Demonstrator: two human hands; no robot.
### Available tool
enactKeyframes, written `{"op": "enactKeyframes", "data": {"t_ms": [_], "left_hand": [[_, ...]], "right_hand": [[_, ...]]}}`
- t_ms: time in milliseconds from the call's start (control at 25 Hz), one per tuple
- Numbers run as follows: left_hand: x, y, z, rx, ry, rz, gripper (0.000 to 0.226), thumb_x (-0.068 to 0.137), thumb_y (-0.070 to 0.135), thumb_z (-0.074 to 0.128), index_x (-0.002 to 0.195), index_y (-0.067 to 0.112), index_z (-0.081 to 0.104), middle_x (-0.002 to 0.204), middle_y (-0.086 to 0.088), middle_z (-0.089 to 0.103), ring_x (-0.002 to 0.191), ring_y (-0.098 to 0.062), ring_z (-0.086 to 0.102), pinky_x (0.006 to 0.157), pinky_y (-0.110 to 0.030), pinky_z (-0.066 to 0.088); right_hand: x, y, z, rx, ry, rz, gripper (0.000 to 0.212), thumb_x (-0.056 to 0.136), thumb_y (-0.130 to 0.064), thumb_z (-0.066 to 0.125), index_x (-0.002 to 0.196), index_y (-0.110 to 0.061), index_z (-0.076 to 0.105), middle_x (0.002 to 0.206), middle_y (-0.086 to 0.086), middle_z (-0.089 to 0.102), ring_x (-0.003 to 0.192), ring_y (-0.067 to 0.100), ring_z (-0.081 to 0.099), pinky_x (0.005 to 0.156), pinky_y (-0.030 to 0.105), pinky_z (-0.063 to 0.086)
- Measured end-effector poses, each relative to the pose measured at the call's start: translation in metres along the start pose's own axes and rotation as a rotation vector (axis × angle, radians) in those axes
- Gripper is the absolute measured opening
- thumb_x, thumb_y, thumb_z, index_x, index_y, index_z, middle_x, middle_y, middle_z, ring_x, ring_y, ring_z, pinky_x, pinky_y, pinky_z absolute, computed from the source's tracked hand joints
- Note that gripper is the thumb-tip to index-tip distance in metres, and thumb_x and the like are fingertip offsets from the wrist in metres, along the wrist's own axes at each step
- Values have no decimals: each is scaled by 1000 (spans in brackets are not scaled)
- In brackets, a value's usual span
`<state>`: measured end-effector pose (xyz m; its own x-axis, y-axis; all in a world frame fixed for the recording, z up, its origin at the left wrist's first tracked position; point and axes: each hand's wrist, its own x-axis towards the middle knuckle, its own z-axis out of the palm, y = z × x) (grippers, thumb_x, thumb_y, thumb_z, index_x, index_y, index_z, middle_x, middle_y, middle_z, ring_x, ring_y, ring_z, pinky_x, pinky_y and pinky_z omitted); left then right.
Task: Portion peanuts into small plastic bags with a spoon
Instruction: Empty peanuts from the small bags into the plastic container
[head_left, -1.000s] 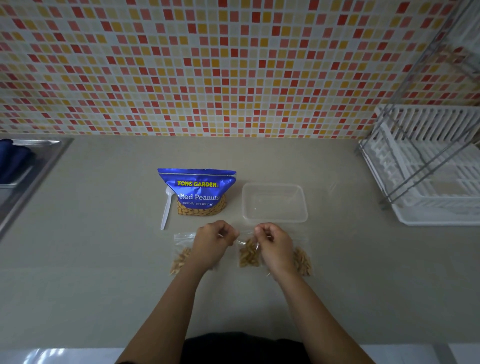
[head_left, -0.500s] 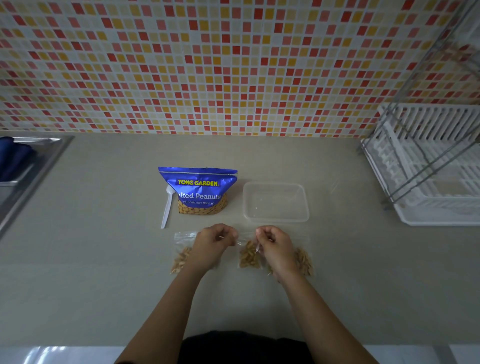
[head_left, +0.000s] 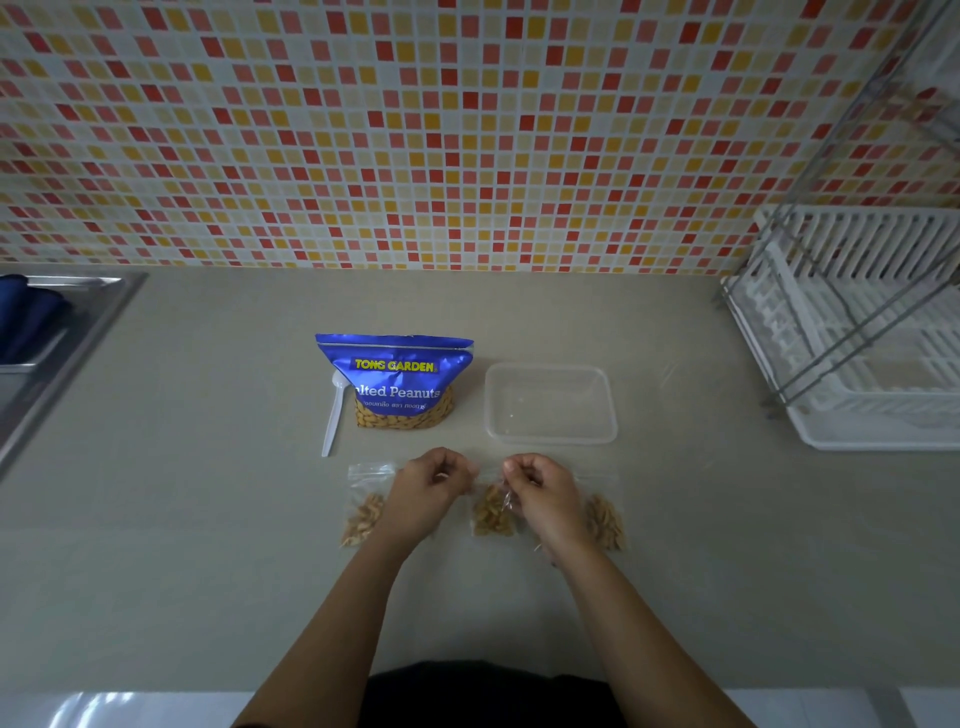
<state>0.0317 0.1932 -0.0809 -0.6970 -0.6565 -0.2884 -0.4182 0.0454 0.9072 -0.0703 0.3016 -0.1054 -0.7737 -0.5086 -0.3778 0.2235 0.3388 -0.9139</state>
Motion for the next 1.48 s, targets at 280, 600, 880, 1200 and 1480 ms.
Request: {"op": "enactKeyframes", "data": {"t_ms": [280, 600, 880, 1200, 1480], "left_hand": [[2, 5, 4, 200, -28, 121, 11, 80, 18, 68, 75, 8, 67, 72, -10, 68, 67, -14, 58, 63, -20, 45], [4, 4, -8, 236, 3, 95, 18, 79, 23, 70, 64, 20, 61, 69, -9, 66, 64, -13, 55, 60, -19, 40], [-6, -3, -9, -57, -67, -17, 21, 78, 26, 72, 82, 8, 62, 72, -1, 67, 62, -7, 59, 52, -15, 42], [-4, -15, -3, 191, 84, -129, 10, 80, 17, 66, 88, 12, 64, 75, -5, 68, 60, -16, 58, 58, -26, 47], [-5, -12, 9, 795, 173, -78, 37, 84, 31, 60, 106, 3, 53, 105, -16, 65, 99, -33, 61, 80, -37, 45]], "right_hand": [[-6, -2, 7, -223, 44, -164, 12, 85, -17, 60, 75, -24, 60, 69, -1, 66, 68, 18, 63, 69, 30, 50], [-4, -4, 5, -241, 127, -189, 13, 86, -18, 60, 75, -24, 58, 60, -9, 60, 66, 20, 63, 73, 36, 53], [-4, -4, 8, 32, 96, -4, 20, 90, -17, 55, 70, -18, 58, 59, -1, 59, 49, 6, 52, 56, 23, 46], [-3, 4, 1, -177, 13, -99, 23, 89, -18, 57, 109, -10, 65, 101, -1, 67, 92, 8, 60, 73, 7, 42], [-8, 12, -23, -374, 264, -187, 16, 85, -10, 57, 95, -13, 69, 92, 5, 72, 81, 21, 67, 74, 24, 47]]}}
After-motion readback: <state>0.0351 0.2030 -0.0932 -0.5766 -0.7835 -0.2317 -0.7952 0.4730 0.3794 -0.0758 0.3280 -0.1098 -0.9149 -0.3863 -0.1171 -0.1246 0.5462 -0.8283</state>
